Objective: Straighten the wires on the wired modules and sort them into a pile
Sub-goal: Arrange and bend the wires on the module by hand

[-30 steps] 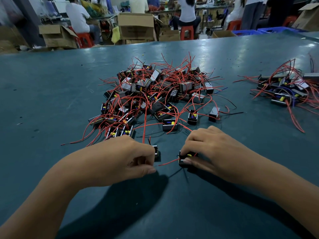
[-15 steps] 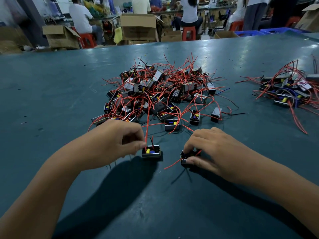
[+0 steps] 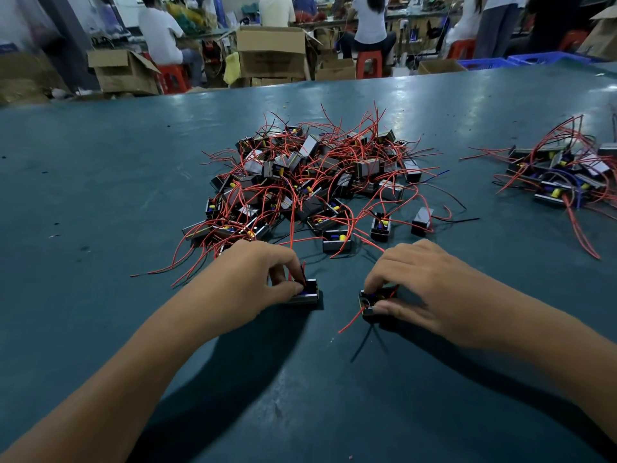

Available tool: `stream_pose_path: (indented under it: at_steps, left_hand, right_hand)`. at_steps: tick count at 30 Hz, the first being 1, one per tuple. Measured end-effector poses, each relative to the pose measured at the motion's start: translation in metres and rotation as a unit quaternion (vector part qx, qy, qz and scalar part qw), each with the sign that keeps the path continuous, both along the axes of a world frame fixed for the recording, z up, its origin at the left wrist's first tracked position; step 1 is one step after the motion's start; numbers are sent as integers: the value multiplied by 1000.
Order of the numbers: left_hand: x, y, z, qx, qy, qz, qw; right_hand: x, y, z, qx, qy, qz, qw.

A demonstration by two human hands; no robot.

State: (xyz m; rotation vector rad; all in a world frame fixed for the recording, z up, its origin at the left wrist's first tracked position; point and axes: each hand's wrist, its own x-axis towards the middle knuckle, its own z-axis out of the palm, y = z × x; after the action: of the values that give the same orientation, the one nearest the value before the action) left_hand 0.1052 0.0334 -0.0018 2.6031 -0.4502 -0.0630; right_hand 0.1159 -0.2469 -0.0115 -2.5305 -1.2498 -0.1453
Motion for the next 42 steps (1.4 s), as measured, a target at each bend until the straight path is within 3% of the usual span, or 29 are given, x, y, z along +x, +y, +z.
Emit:
stream_pose_path:
  at_steps: [6,10,20,30,42]
  left_hand:
    - [-5,-15,-8,-27,-36,-26,999]
    - [-7,-27,-13,-46,-52,-50,996]
    - [-10,-35,-19,-110,-16,-42,993]
    - [-11,-39,-21,-135,-18,-62,989]
    - [-8,-41,-25,-151,-42,-40,987]
  right_hand:
    - [3,-4,2,93,82,-18,992]
    - [1,0,2,174,77,-47,981]
    - [-6,9,4,239,33,-81,967]
    - [-8,19,0,115,20,-5,993]
    - [-7,14,-1,92,14,-17,996]
